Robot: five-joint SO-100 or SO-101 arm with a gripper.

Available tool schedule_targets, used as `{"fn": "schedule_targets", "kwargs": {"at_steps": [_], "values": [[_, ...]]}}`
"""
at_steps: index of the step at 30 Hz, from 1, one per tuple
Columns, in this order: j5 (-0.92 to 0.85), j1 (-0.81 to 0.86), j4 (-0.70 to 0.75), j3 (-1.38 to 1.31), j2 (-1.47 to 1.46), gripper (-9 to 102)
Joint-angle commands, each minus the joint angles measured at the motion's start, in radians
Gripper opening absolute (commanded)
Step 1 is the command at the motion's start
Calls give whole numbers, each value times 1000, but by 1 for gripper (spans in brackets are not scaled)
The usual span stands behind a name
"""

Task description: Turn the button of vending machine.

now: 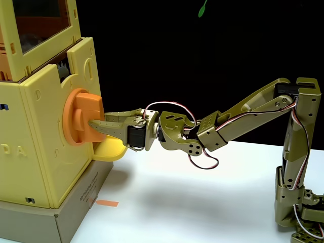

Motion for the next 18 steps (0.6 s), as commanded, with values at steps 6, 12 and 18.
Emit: {"fn": "schedule_targets", "kwargs": {"at_steps": [6, 12, 18], "values": [[3, -3, -57, 15, 21, -1], [104, 9, -77, 20, 31, -1], [574, 43, -84, 9, 64, -1]]}}
